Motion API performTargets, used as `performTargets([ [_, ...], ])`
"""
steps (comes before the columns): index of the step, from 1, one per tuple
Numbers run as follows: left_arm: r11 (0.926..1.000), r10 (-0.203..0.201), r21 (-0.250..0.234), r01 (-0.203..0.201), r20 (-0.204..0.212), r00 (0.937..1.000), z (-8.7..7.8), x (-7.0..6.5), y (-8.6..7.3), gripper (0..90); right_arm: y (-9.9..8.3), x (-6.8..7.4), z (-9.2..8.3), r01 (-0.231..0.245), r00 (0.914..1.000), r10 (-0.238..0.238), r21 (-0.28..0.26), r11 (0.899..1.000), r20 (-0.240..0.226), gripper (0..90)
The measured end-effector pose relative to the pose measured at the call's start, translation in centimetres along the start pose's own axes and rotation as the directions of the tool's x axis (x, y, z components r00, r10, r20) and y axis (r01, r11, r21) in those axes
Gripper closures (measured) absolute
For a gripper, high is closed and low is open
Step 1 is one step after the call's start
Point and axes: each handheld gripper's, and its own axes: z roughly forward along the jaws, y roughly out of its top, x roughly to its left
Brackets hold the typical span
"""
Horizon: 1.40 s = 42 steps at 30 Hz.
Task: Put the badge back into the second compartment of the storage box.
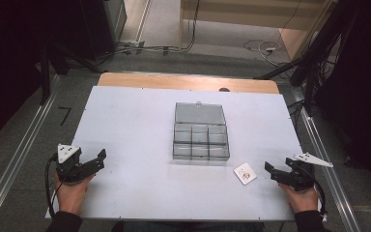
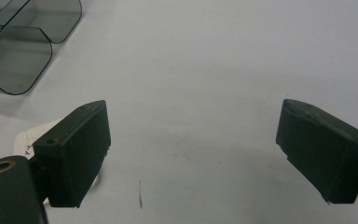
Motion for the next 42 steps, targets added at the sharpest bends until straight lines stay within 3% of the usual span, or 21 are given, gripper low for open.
performTargets([
  [15,1.0000,-0.001,-0.002,0.001,0.000,1.0000,0.0,0.0,0.0,13.7,-0.3,1.2,0.4,0.028,0.9991,-0.027,0.020,0.999,-0.033,8.9],
  [42,1.0000,0.001,-0.005,-0.001,0.005,1.0000,0.0,-0.1,0.0,13.7,-1.1,4.1,1.2,0.117,0.9874,-0.112,0.032,0.993,-0.111,10.4],
])
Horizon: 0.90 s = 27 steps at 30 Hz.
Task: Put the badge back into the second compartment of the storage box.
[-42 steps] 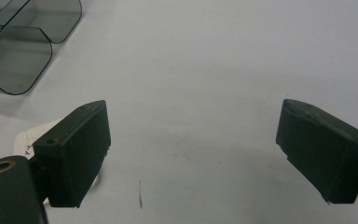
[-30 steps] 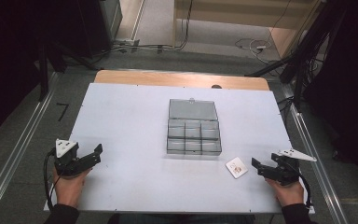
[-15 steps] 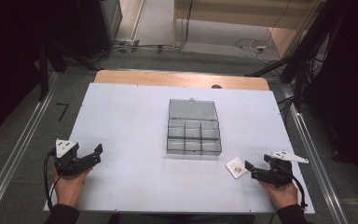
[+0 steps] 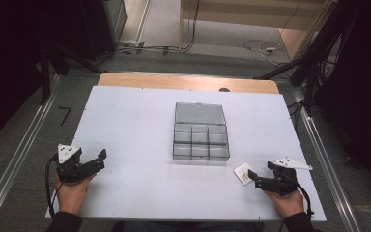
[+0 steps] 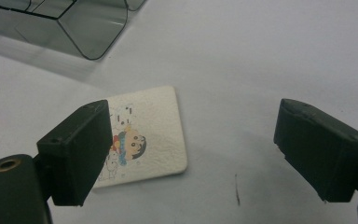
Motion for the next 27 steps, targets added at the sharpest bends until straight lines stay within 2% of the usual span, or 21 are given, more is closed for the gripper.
performTargets([
  [11,1.0000,-0.001,-0.005,0.001,0.000,1.0000,0.0,0.0,0.0,13.8,-0.3,0.9,0.5,0.048,0.9988,-0.048,0.021,0.999,0.001,10.4],
  [17,1.0000,-0.002,-0.004,0.002,0.001,1.0000,0.0,0.0,0.0,13.8,-0.4,1.3,0.6,0.059,0.9982,-0.059,0.026,0.998,-0.009,10.7],
  [27,1.0000,0.000,-0.004,0.000,0.001,1.0000,0.0,0.0,0.0,13.8,-0.6,2.5,1.0,0.116,0.9932,-0.116,0.050,0.992,-0.004,12.1],
])
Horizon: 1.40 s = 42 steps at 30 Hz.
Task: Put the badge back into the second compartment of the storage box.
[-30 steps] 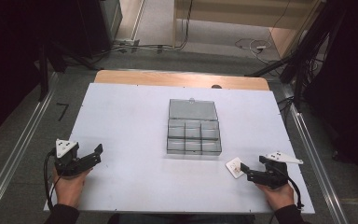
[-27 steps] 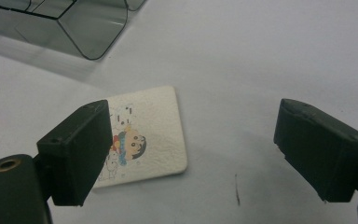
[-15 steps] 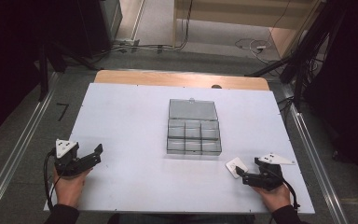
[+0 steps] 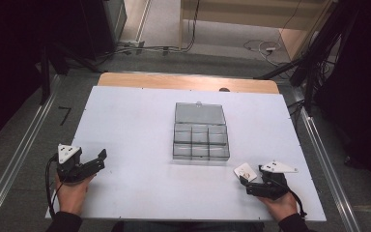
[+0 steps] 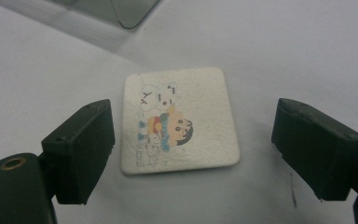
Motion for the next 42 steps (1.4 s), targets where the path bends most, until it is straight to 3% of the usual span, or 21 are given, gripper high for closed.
performTargets([
  [6,1.0000,0.002,0.003,-0.002,0.000,1.0000,0.0,0.0,0.0,13.8,0.0,0.6,0.2,0.036,0.9993,-0.036,0.018,0.999,0.005,13.7],
  [15,1.0000,0.003,0.006,-0.003,0.003,1.0000,0.0,-0.1,0.0,13.9,-0.1,1.0,0.2,0.068,0.9976,-0.068,0.014,0.998,0.006,25.6],
  [18,1.0000,0.005,0.006,-0.005,0.003,1.0000,0.1,-0.1,0.0,13.9,-0.1,0.9,0.2,0.061,0.9982,-0.061,0.011,0.998,0.004,31.2],
  [26,1.0000,0.002,0.001,-0.002,0.004,1.0000,0.0,-0.1,0.0,14.2,0.0,0.8,0.1,0.055,0.9985,-0.055,0.011,0.998,0.002,31.4],
  [42,1.0000,0.003,-0.005,-0.003,0.006,1.0000,0.0,-0.3,0.0,14.3,1.7,0.5,-2.4,-0.010,0.9996,0.007,-0.107,0.994,-0.027,31.4],
])
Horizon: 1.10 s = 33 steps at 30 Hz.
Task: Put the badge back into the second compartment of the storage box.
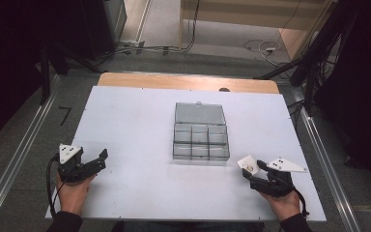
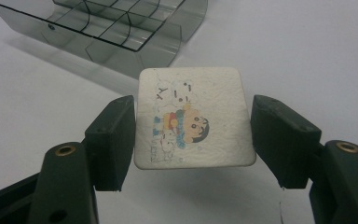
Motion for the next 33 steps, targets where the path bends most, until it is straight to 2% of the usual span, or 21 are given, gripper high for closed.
performTargets([
  [10,1.0000,0.008,0.003,-0.008,0.004,1.0000,0.0,-0.1,0.0,14.9,1.0,-0.5,0.1,-0.035,0.9994,0.035,0.000,0.999,-0.004,31.5],
  [33,0.9999,0.013,0.003,-0.013,0.006,0.9999,0.1,-0.2,0.0,14.9,3.0,0.4,1.1,-0.024,0.9990,0.023,-0.022,0.999,-0.039,31.5],
])
